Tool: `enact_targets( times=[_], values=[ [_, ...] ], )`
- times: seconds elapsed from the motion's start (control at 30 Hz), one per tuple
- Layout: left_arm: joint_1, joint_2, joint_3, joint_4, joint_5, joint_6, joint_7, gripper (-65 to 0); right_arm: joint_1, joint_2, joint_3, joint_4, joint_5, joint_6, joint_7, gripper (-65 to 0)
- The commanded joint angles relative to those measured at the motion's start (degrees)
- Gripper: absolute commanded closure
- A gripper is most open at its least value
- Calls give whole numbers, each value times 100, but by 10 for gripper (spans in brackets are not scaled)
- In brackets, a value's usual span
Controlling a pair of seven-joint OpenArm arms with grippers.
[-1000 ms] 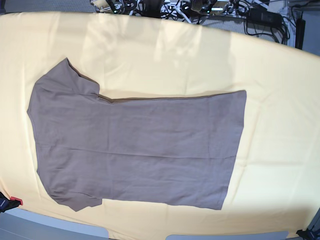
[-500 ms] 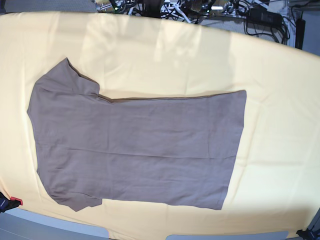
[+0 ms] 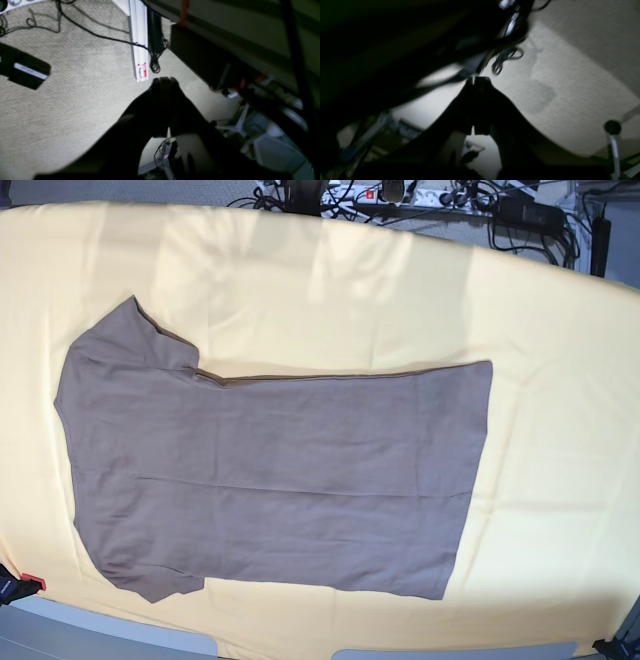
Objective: Fold the T-shirt properly
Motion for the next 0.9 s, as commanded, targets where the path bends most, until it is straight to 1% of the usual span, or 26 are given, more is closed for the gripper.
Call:
enact_targets(
  times=[0.0,0.1,0.23,0.3,0.43,0.63,0.7,0.73,0.87],
  values=[
    [240,-98,44,181,-96,-52,61,0,-240,0,-7,280,39,39,-94,0],
    [654,-345,105,767,-186,-52,131,0,-769,131,-7,1049,39,66,-267,0],
    [1150,-728,107,1617,-400,-52,459,0,-1480,433,-7,2039,42,190,-323,0],
    [1405,-970,107,2039,-426,-52,514,0,-1853,588,-7,2529,39,184,-337,0],
    [1976,-1276,96,2933,-422,-50,518,0,-2594,898,-7,3491,37,114,-369,0],
    [2765,-1633,-31,4367,-286,-46,717,0,-3427,1257,-4,4876,-20,-278,-717,0],
    [3021,-1641,-267,4815,-249,-48,776,0,-3683,1322,-4,5302,-278,-378,-719,0],
    [3141,-1641,-415,5031,-256,-50,776,0,-3794,1344,-4,5508,-483,-479,-723,0],
    [3501,-1644,-997,5873,-256,-48,774,0,-4162,1508,-4,6258,-1224,-1128,-761,0]
  ],
)
